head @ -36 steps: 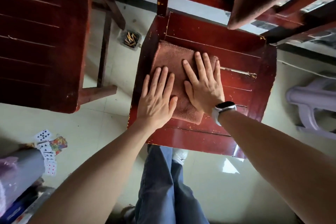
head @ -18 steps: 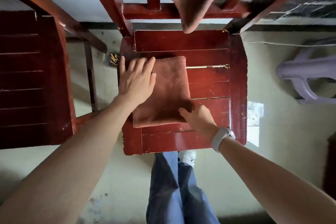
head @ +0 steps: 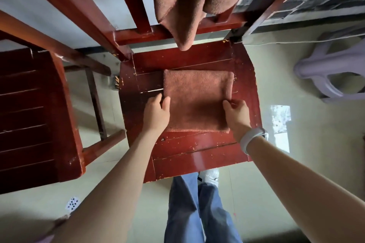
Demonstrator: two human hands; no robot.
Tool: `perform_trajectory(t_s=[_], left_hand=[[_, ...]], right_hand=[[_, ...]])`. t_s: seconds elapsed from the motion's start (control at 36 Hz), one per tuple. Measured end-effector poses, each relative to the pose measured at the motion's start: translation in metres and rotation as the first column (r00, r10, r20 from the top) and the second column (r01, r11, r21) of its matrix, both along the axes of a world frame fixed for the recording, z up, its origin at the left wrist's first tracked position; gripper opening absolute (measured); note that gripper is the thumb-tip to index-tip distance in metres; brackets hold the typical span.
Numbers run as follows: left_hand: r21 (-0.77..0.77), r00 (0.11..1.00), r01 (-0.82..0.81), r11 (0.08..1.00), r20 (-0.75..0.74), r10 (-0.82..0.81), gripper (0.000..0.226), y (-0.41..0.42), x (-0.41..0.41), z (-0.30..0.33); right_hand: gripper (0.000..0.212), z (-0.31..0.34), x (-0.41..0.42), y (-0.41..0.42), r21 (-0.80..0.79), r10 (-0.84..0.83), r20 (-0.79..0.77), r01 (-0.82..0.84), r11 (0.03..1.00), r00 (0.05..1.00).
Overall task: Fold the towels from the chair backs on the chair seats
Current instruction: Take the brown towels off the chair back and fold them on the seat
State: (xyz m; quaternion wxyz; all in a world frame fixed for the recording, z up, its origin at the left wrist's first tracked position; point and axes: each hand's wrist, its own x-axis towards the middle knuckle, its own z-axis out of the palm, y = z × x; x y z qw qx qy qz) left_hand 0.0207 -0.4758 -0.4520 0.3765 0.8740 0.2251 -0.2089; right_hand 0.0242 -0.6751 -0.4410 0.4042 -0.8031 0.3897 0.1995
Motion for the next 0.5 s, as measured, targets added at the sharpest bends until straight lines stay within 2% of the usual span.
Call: perform_trajectory(t_s=[0.08,0.14,0.22,0.28,0.42,0.5], left_hand=[[-0.016,0.994,-0.100,0.995,-0.039,0.100,0.039,0.000,0.007,-0.001],[-0.078,0.984,-0.164,0.983,-0.082,0.158,0.031,0.001,0.010,-0.002],[-0.180,0.970,-0.229,0.957,-0.125,0.208,0.010,0.001,0.013,0.000],[-0.233,0.965,-0.253,0.939,-0.128,0.228,0.006,-0.002,0.012,0.004],[-0.271,0.978,-0.202,0.941,-0.115,0.177,0.018,-0.024,-0.004,0.035],[-0.202,0.991,-0.130,0.971,-0.047,0.123,0.033,-0.039,-0.016,0.060]], right_hand=[[0.019,-0.005,0.009,0.000,0.064,-0.043,-0.062,0.047,0.997,0.997],[0.010,-0.005,0.013,-0.001,0.107,-0.058,-0.068,0.065,0.992,0.996],[0.026,-0.002,0.012,-0.004,0.180,-0.048,-0.034,0.053,0.982,0.998],[0.026,0.003,0.008,-0.006,0.193,-0.040,0.011,0.037,0.980,0.999],[0.026,0.032,-0.012,-0.020,0.195,-0.073,0.098,0.052,0.979,0.993],[0.026,0.054,-0.027,-0.035,0.210,-0.090,0.138,0.059,0.976,0.986]])
